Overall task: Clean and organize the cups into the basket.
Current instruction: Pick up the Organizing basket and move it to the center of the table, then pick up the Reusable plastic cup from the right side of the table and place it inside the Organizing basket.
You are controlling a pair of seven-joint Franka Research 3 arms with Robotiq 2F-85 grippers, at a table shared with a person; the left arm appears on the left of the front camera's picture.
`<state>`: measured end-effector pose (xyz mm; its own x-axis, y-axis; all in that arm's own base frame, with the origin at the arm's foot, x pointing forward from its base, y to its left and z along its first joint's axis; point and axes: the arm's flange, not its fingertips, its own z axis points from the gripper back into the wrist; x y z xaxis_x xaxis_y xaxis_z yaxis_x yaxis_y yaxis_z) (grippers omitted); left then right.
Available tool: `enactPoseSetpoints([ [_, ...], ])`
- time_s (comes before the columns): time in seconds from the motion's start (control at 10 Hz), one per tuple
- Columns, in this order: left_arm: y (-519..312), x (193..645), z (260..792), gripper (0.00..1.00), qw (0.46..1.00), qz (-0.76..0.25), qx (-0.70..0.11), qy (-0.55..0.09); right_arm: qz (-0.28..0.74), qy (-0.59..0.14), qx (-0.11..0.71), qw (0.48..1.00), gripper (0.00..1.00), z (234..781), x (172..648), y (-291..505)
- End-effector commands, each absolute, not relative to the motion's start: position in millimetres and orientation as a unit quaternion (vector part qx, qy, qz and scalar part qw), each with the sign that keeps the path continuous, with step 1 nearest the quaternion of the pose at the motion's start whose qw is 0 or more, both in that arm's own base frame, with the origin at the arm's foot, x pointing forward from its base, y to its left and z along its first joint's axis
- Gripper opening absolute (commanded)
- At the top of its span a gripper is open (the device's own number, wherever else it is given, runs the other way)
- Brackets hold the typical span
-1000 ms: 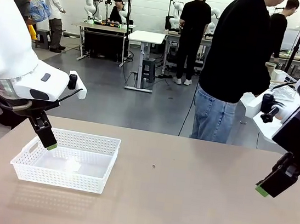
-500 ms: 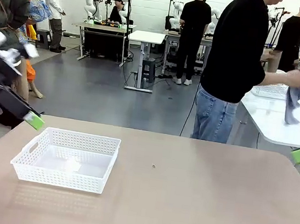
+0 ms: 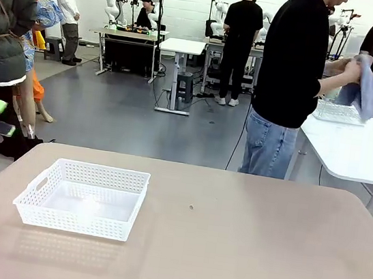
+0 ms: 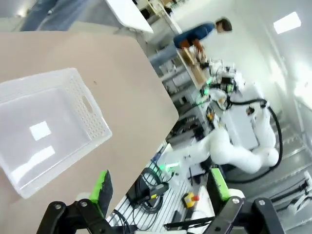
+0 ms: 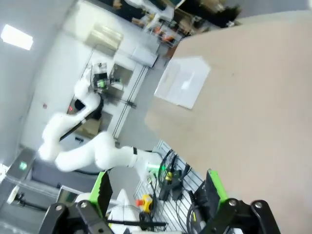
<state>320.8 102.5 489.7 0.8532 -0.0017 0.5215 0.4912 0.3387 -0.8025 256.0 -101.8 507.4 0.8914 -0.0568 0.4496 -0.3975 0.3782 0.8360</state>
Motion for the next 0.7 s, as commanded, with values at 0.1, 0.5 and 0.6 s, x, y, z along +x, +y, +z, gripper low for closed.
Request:
enactPoseSetpoints([
  [0.1,159.5,302.5,486.1,1.0,0.795,-0.089,-0.552,-0.235,0.047,-0.23,0.51,0.828,1.0,477.5,223.5,-143.8],
  [0.5,225.0,267.6,475.6,1.0,0.801,-0.019,-0.545,-0.246,-0.019,-0.274,0.528,0.804,1.0,459.3,180.6,-220.5],
  [0.6,236.3,258.5,473.1,1.0,0.804,-0.003,-0.541,-0.248,-0.025,-0.293,0.544,0.786,1.0,459.4,168.0,-235.6],
])
